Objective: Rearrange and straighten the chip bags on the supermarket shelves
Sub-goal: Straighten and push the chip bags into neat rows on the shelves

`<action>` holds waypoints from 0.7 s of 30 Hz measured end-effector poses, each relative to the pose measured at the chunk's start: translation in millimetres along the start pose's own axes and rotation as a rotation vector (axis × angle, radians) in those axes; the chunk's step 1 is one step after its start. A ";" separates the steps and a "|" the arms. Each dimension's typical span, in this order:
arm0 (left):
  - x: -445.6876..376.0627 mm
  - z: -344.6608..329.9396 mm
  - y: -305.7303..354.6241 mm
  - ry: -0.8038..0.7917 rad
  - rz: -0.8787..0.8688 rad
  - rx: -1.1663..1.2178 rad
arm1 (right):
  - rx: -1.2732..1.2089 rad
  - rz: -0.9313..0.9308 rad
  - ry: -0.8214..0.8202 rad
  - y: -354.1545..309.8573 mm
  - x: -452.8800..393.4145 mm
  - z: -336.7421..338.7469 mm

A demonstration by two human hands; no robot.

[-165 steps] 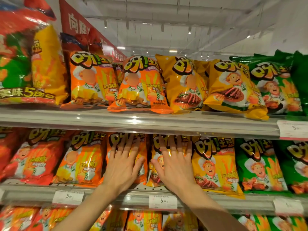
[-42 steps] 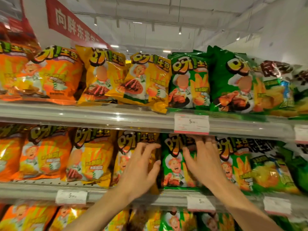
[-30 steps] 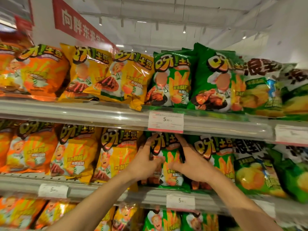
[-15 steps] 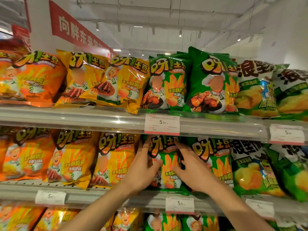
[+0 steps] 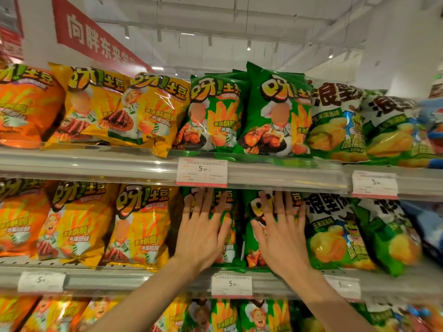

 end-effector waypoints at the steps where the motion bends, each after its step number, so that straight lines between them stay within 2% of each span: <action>1: -0.4 -2.6 0.4 0.004 0.003 -0.010 | 0.009 -0.005 -0.005 0.6 -0.7 -2.1; 13: -2.5 -8.2 6.6 -0.009 0.012 -0.053 | 0.032 0.007 0.049 7.2 -0.3 -9.1; 21: 0.3 2.5 -1.4 0.015 0.028 0.053 | -0.061 0.033 0.027 -0.4 -3.2 -8.4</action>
Point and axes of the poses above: each hand's wrist, its own x-axis away from the middle knuckle, its own z-axis out of the back of the hand, y = z × x, the point moved 8 cm from there along -x, towards the middle knuckle, and after that the axes turned 7 degrees about -z, right-handed, at the moved point
